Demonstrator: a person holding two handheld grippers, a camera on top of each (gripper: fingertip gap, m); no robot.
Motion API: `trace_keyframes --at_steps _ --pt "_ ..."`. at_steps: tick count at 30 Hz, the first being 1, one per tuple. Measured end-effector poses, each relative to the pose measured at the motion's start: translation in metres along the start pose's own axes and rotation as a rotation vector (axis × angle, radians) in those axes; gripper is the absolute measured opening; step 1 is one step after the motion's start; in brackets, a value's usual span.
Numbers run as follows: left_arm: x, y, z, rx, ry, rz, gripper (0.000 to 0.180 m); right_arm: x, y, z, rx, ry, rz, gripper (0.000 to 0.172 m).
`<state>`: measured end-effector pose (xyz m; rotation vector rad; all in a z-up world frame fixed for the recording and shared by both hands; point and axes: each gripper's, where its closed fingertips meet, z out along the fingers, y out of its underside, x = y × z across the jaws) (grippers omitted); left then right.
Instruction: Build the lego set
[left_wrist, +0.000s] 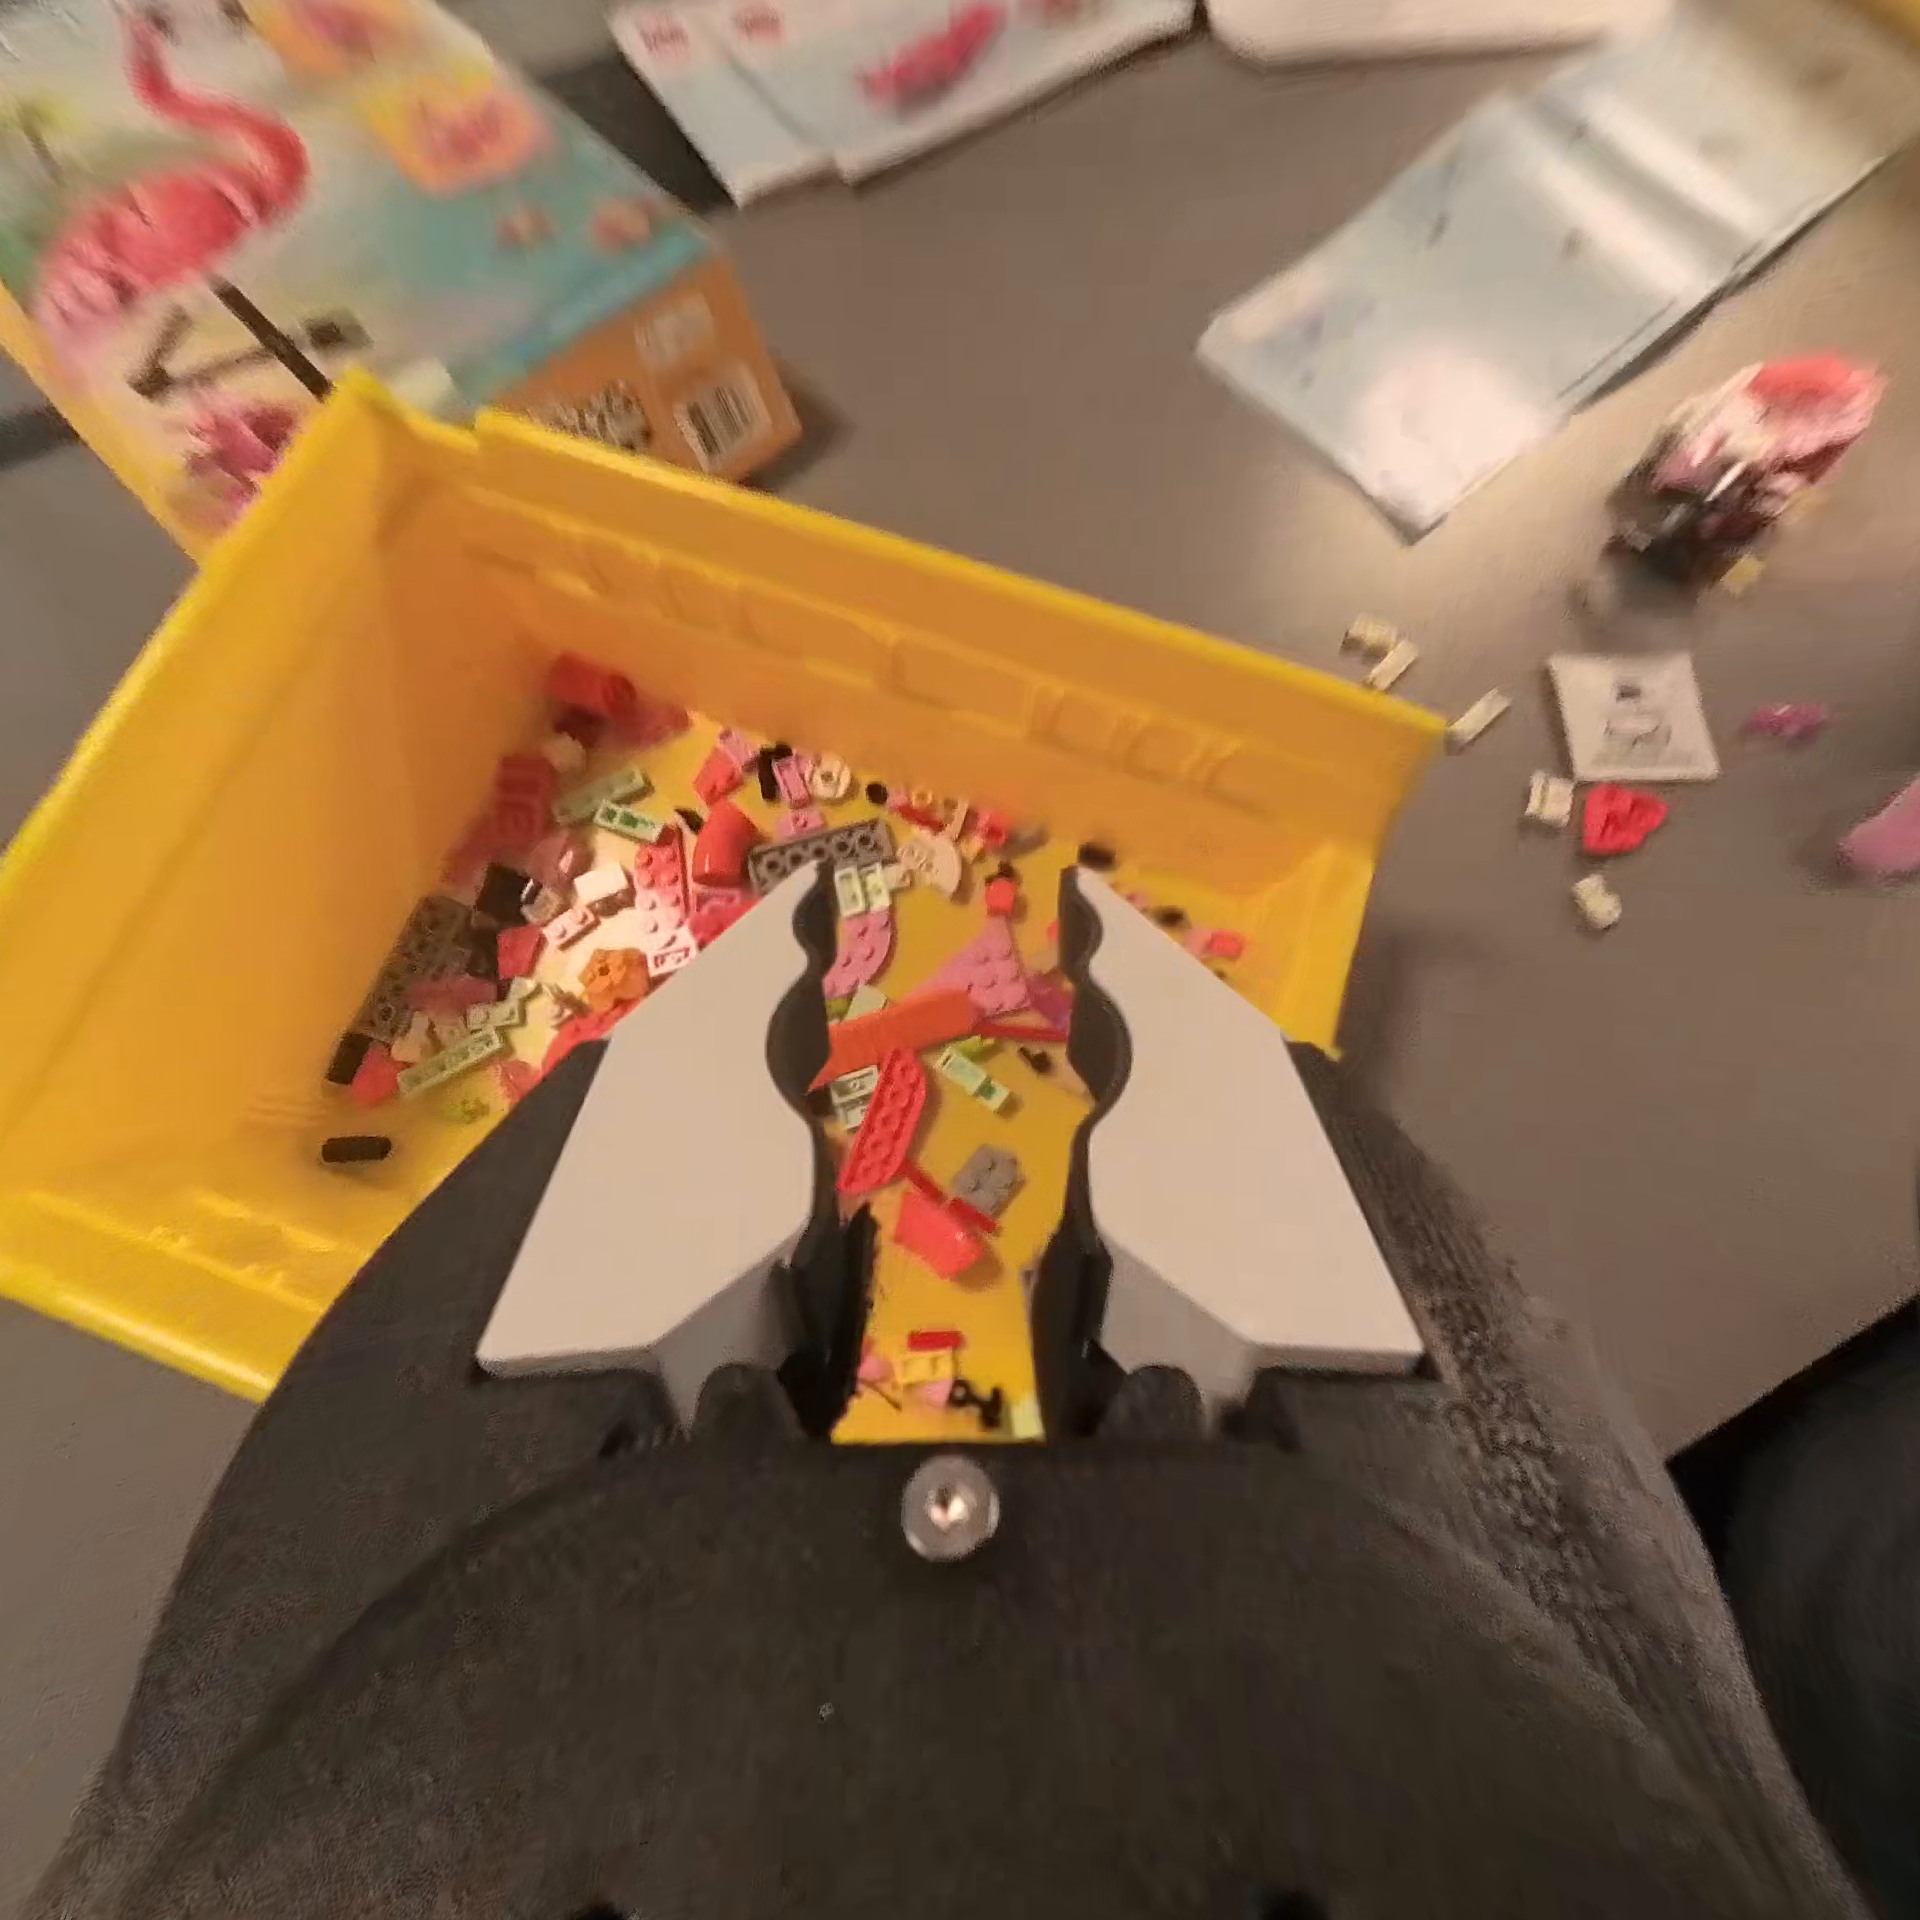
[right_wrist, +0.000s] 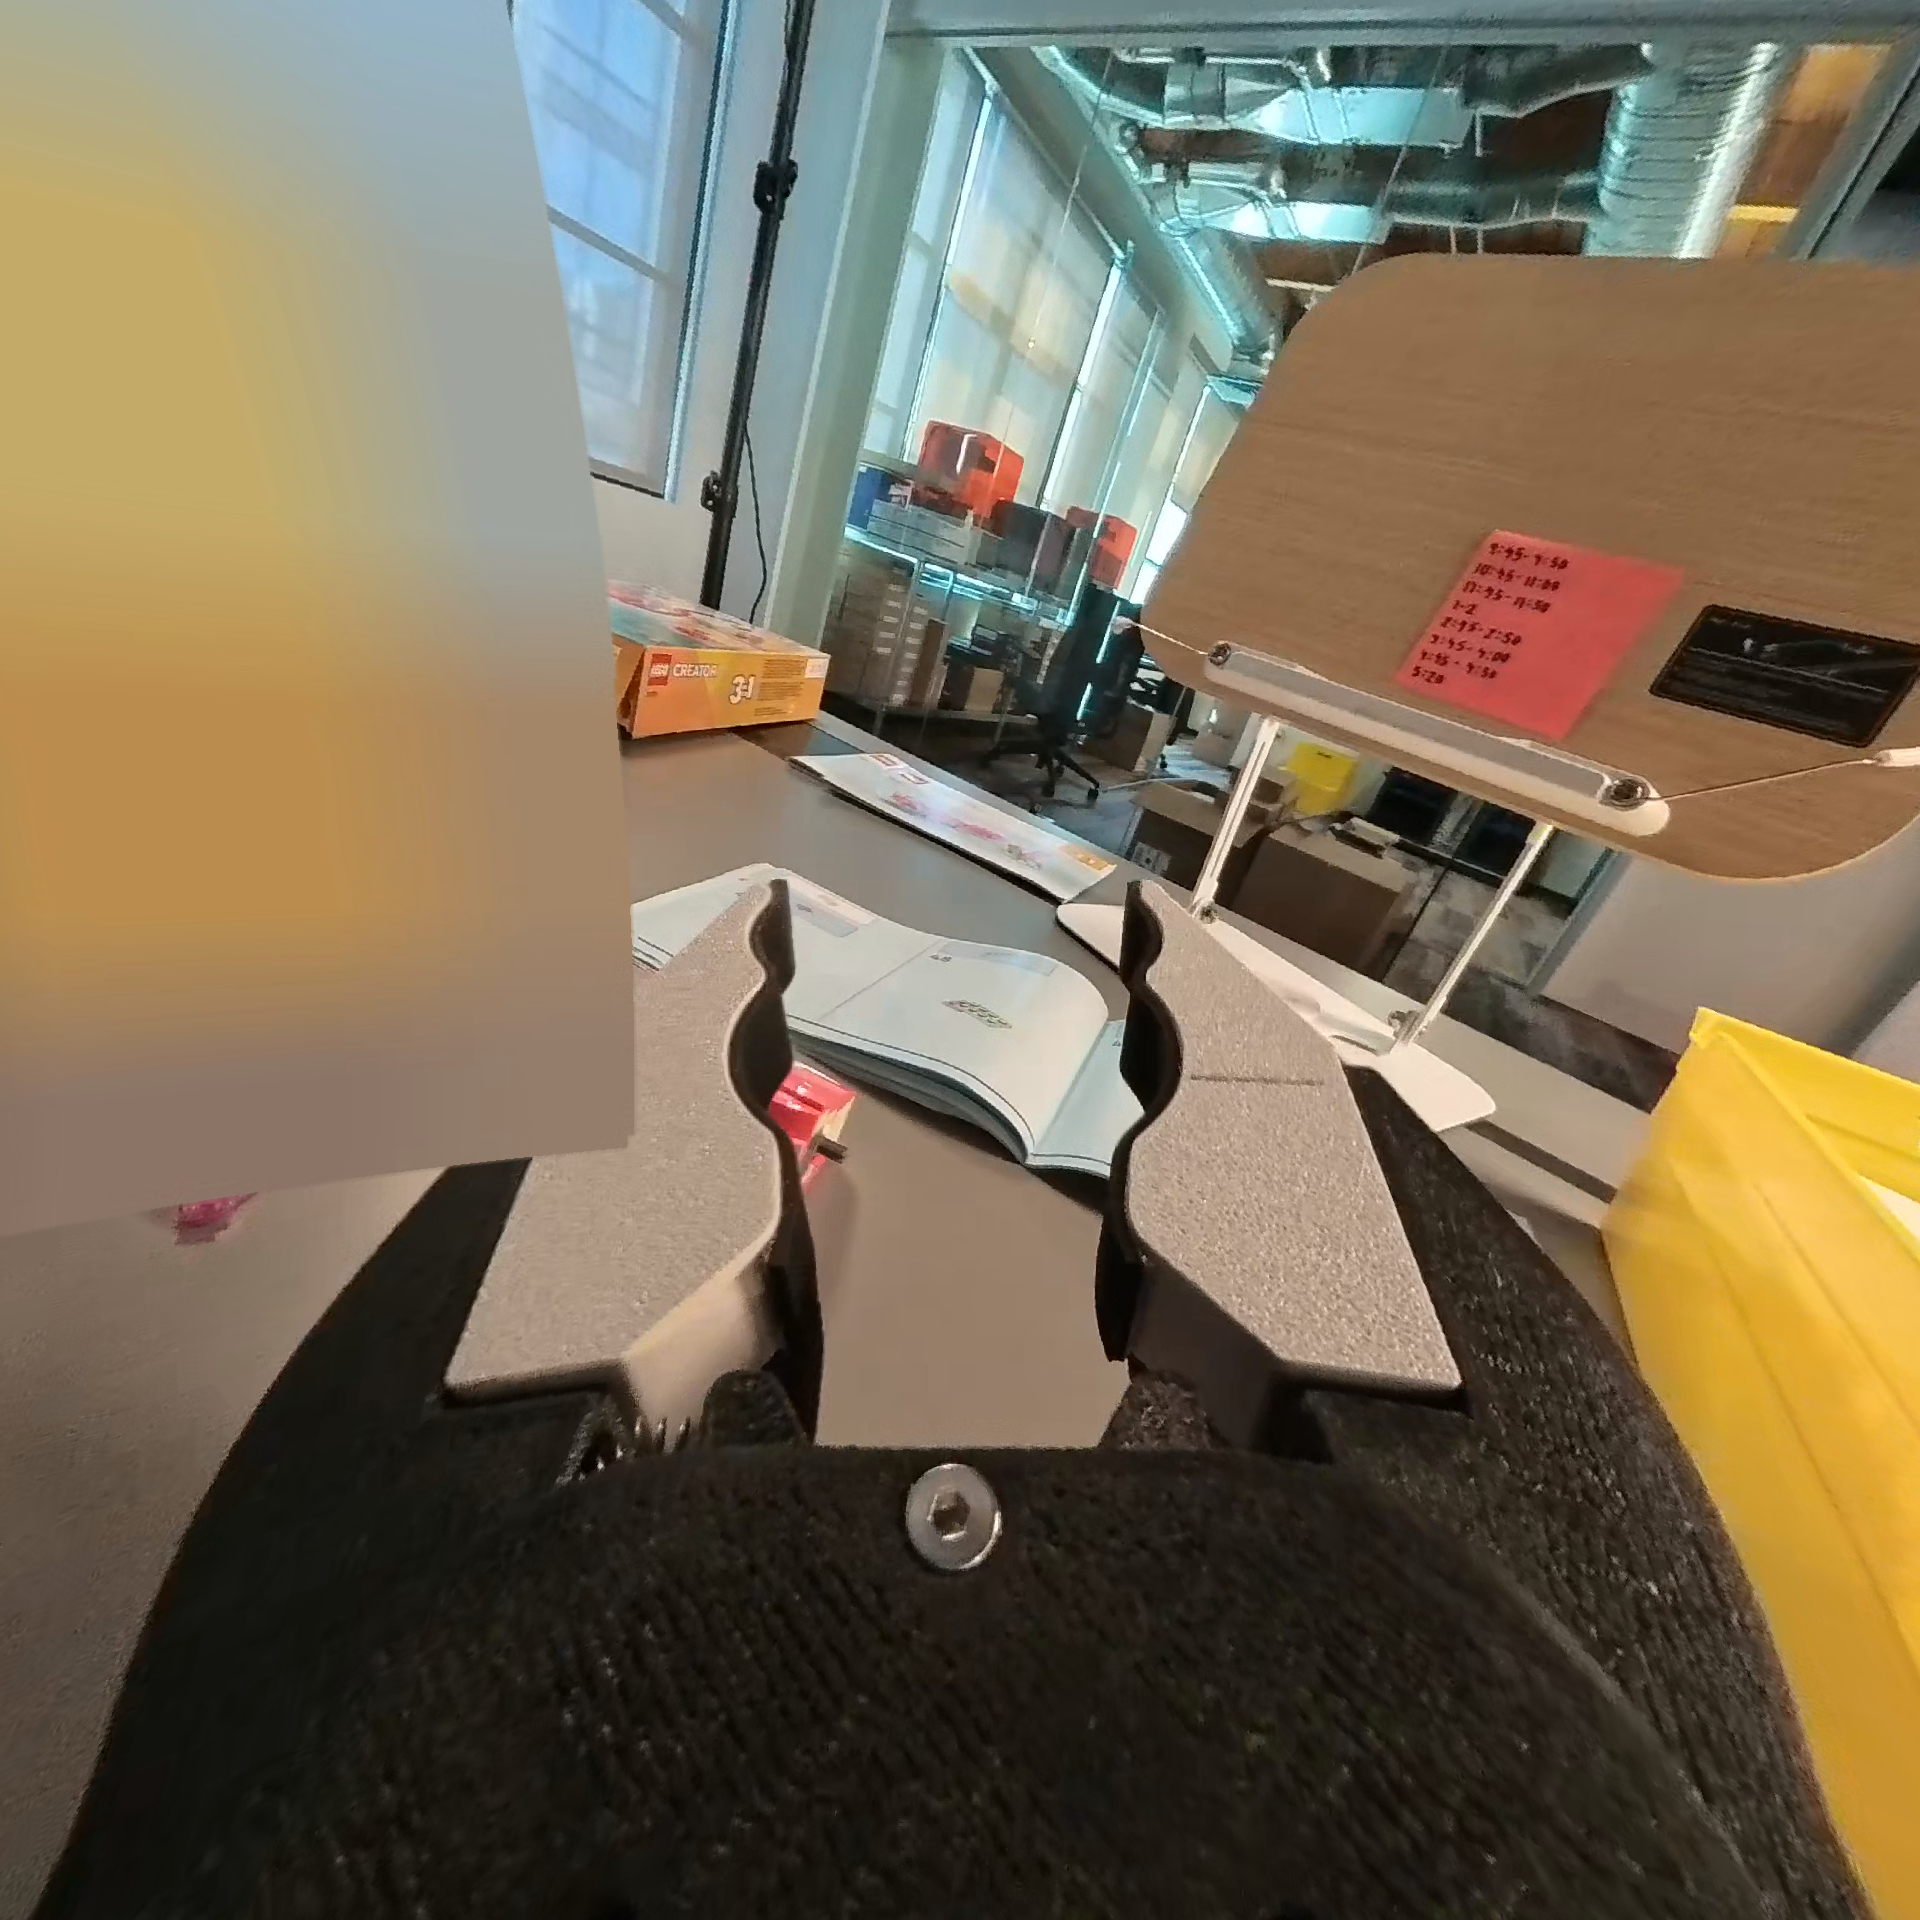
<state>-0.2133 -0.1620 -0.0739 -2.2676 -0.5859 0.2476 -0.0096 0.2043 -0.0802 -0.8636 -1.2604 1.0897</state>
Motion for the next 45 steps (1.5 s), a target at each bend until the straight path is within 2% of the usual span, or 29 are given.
trace_keyframes --at_steps 3,7,13,17,19,22,24,26,33,38,40,45 --pt "-0.004 0.012 0.020 -0.120 0.071 0.025 0.042 0.003 0.002 0.000 -0.010 0.013 0.004 0.060" --pt "0.013 0.029 0.038 -0.255 0.234 0.079 0.028 0.006 0.006 0.002 -0.031 0.028 0.007 0.059" --pt "0.029 0.057 0.059 -0.415 0.331 0.224 0.022 0.014 0.009 0.001 -0.046 0.073 0.000 0.055" --pt "0.007 0.054 0.069 -0.419 0.213 0.263 0.023 0.019 0.010 0.001 -0.054 0.096 -0.005 0.054" --pt "-0.015 0.044 0.070 -0.394 0.126 0.239 0.025 0.020 0.010 0.001 -0.056 0.107 -0.008 0.054" --pt "-0.038 0.035 0.066 -0.379 0.079 0.172 0.026 0.023 0.011 0.001 -0.058 0.121 -0.011 0.053" --pt "-0.054 0.027 0.064 -0.352 0.047 0.149 0.012 0.024 0.010 0.000 -0.057 0.130 -0.007 0.052" --pt "-0.069 0.022 0.062 -0.331 0.003 0.137 0.006 0.026 0.009 -0.002 -0.051 0.145 -0.003 0.052" --pt "-0.078 0.025 0.052 -0.363 -0.022 0.140 0.005 0.031 0.008 -0.005 -0.042 0.163 0.024 0.051" --pt "-0.123 0.018 0.045 -0.363 -0.291 0.134 0.000 0.028 0.004 -0.005 -0.019 0.148 0.030 0.051" --pt "-0.140 0.014 0.046 -0.360 -0.353 0.130 0.000 0.027 0.003 -0.005 -0.016 0.140 0.035 0.051" --pt "-0.144 0.026 0.072 -0.446 -0.245 0.076 0.000 0.025 0.002 -0.005 -0.007 0.129 0.038 0.050"
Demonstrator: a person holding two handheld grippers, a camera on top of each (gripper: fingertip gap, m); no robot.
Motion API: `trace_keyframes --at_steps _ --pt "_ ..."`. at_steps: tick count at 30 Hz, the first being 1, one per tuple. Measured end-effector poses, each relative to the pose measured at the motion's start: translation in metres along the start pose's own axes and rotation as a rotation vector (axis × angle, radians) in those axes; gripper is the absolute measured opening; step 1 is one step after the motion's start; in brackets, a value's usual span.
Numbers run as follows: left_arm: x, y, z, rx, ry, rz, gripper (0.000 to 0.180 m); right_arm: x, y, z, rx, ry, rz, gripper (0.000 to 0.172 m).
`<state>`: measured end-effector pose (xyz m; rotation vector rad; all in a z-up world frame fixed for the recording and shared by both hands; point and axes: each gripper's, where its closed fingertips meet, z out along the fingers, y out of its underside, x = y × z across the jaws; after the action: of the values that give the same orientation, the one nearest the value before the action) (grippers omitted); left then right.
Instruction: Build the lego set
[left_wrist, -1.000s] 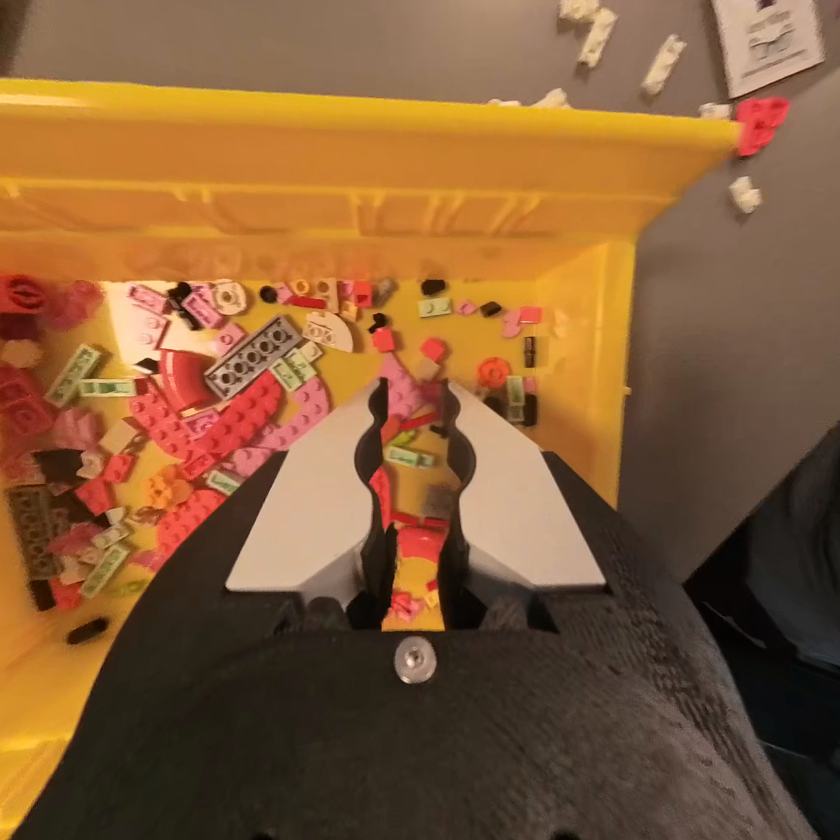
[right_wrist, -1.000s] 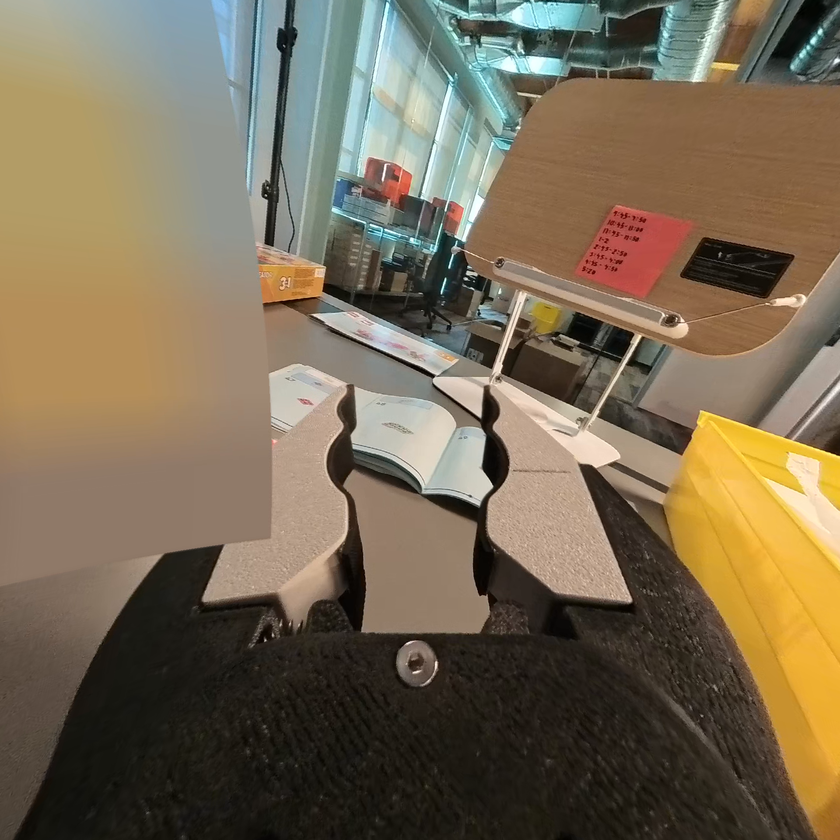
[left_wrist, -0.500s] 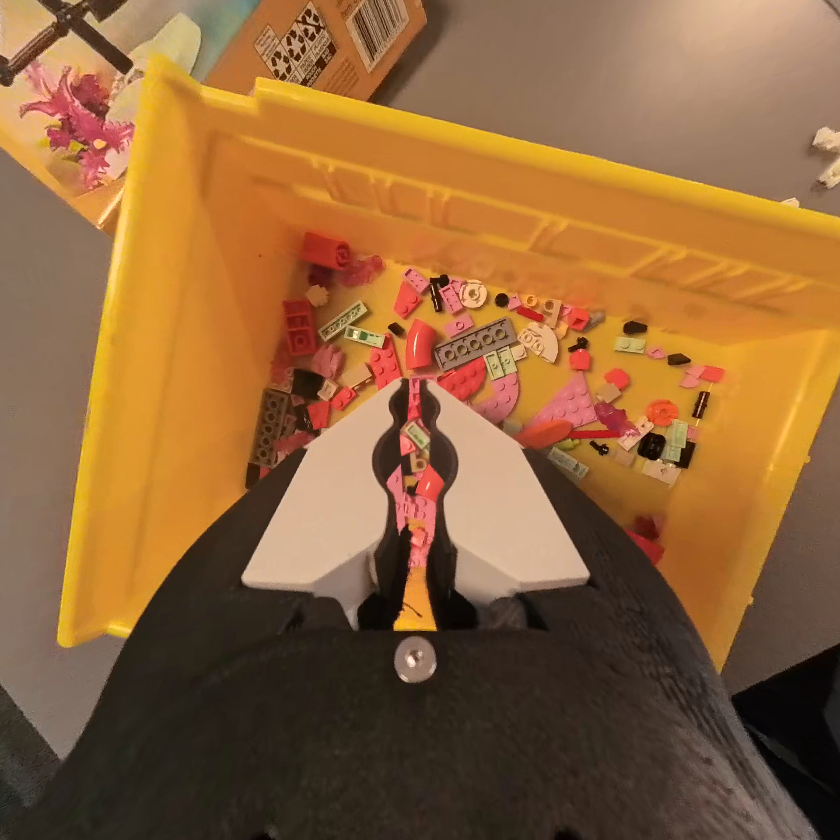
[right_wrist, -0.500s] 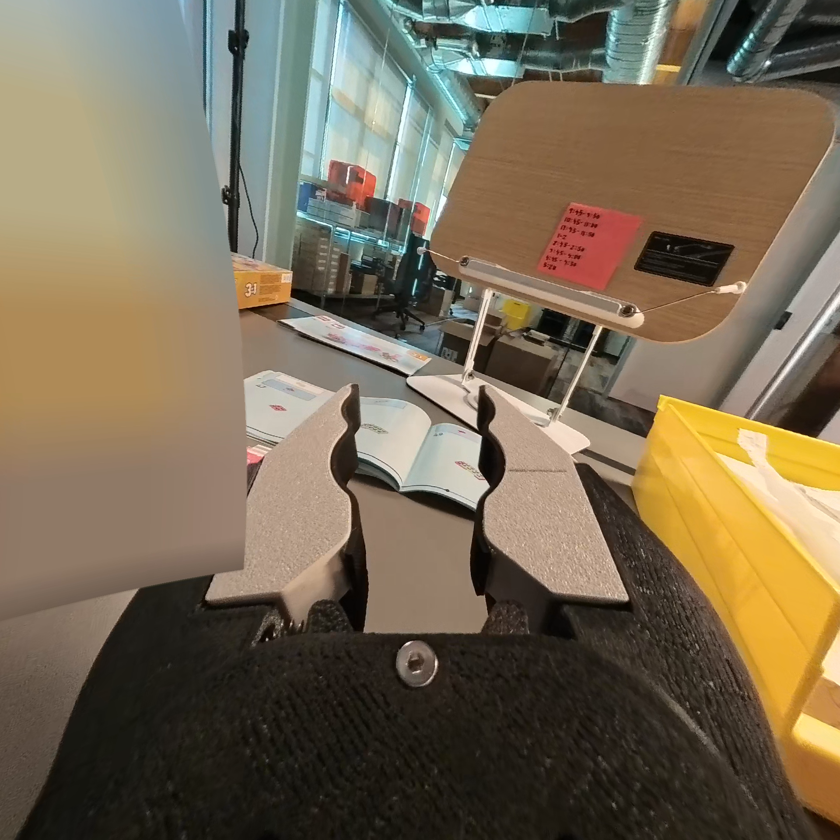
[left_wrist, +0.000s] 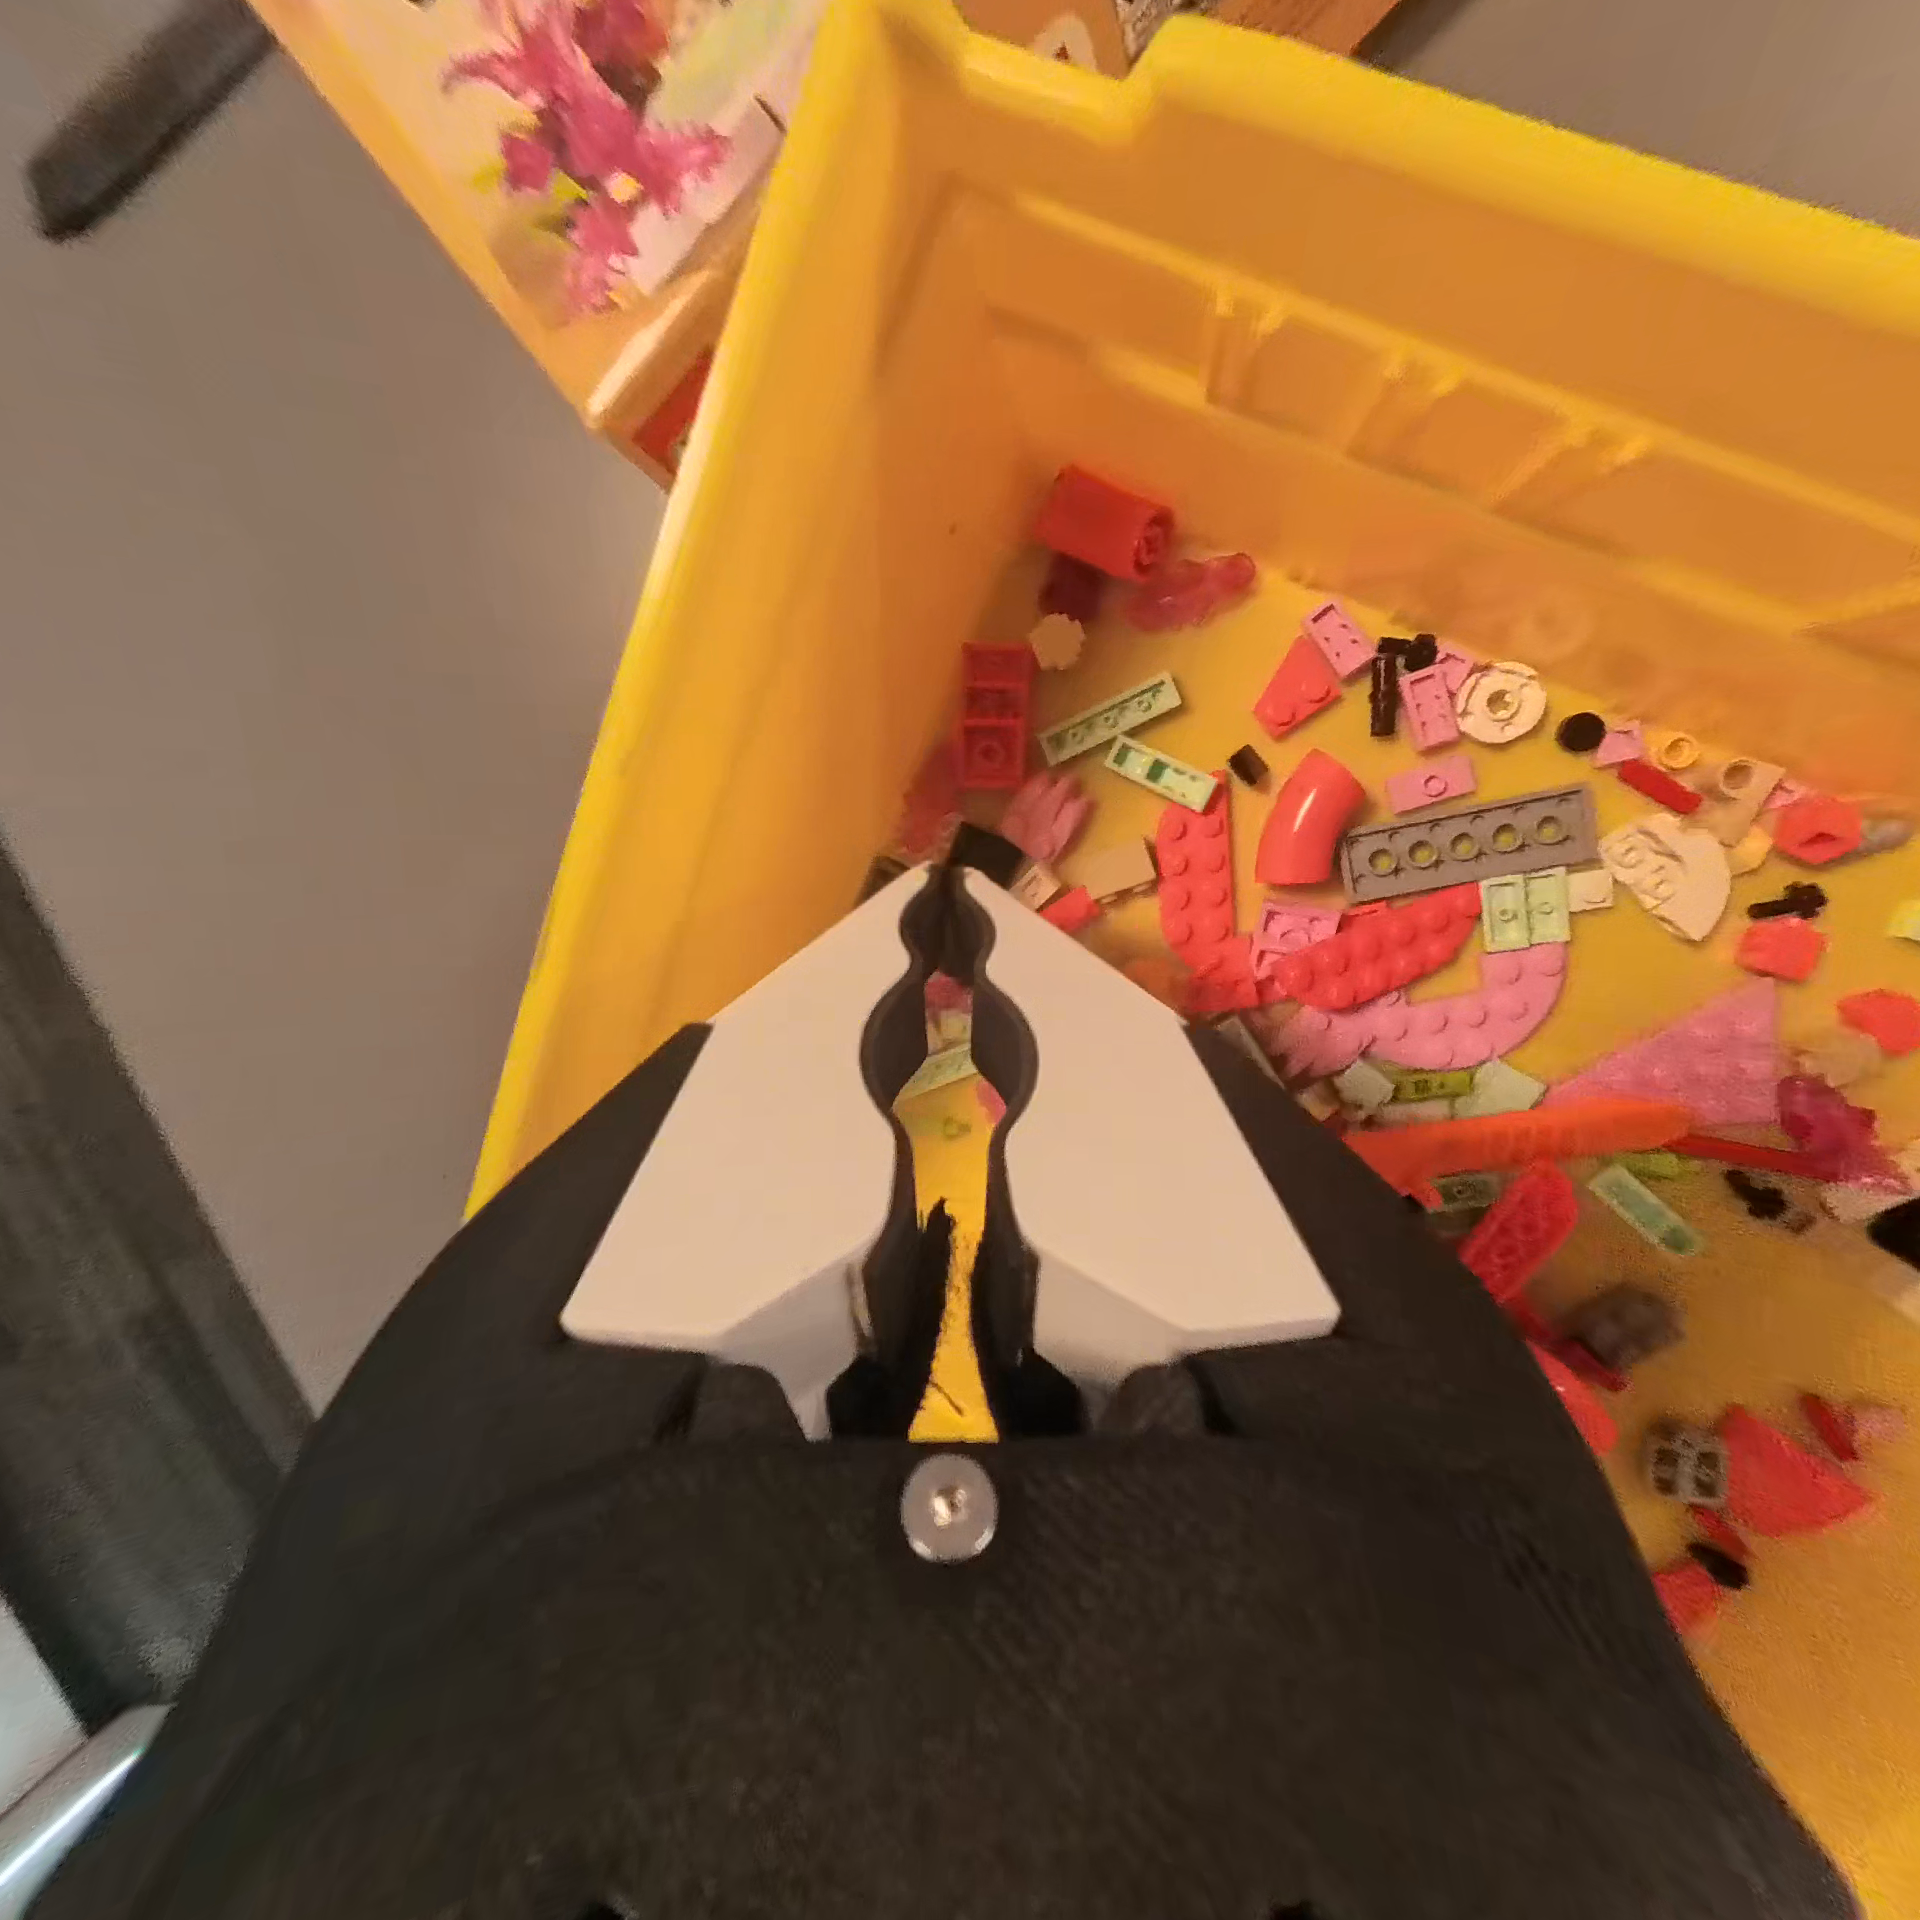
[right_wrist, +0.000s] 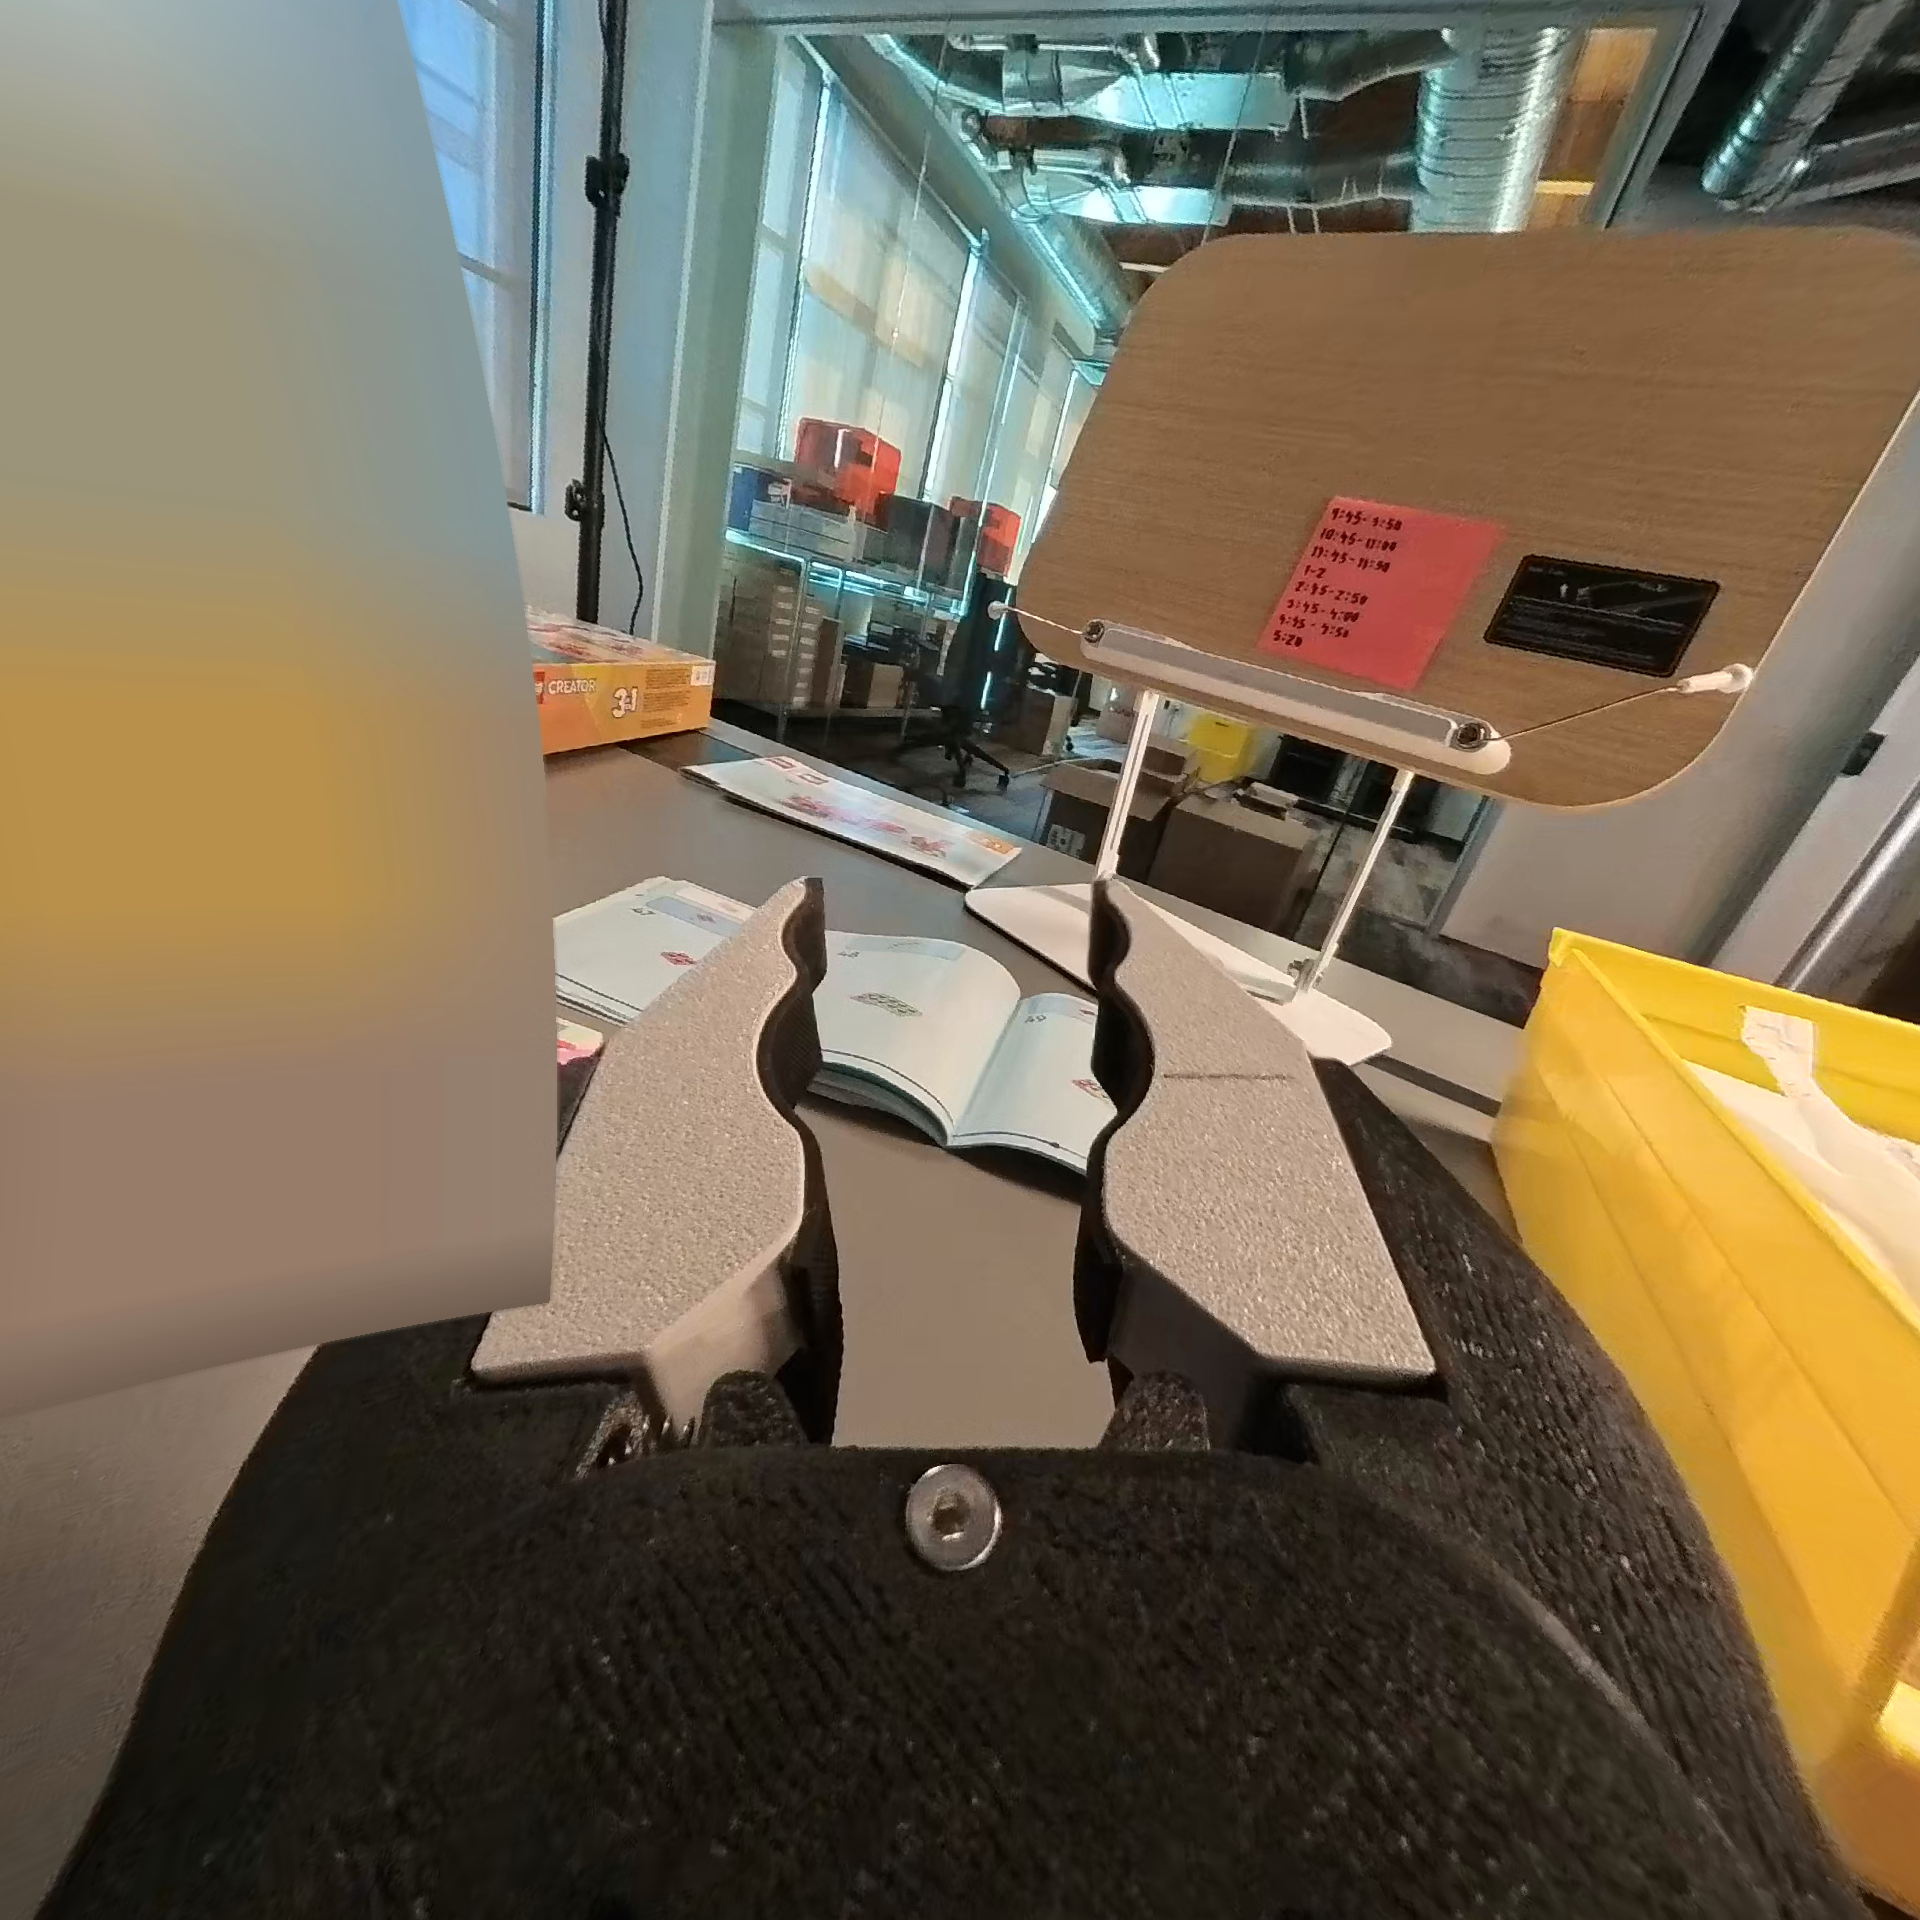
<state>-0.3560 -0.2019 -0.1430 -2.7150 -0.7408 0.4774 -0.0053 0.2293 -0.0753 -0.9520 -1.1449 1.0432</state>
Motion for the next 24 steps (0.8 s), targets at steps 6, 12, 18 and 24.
trace_keyframes --at_steps 6,12,18,24 --pt "0.011 -0.002 0.017 -0.073 0.149 -0.090 0.000 -0.003 -0.002 -0.001 0.009 -0.020 0.007 0.047" --pt "0.024 0.011 0.022 -0.179 0.271 -0.138 0.000 -0.007 -0.002 0.000 0.014 -0.045 0.006 0.044" --pt "0.033 0.030 0.024 -0.293 0.313 -0.164 0.008 -0.008 -0.002 0.000 0.011 -0.055 0.011 0.044" --pt "0.035 0.028 0.029 -0.278 0.343 -0.200 0.006 -0.009 -0.001 0.001 0.009 -0.060 0.012 0.044"
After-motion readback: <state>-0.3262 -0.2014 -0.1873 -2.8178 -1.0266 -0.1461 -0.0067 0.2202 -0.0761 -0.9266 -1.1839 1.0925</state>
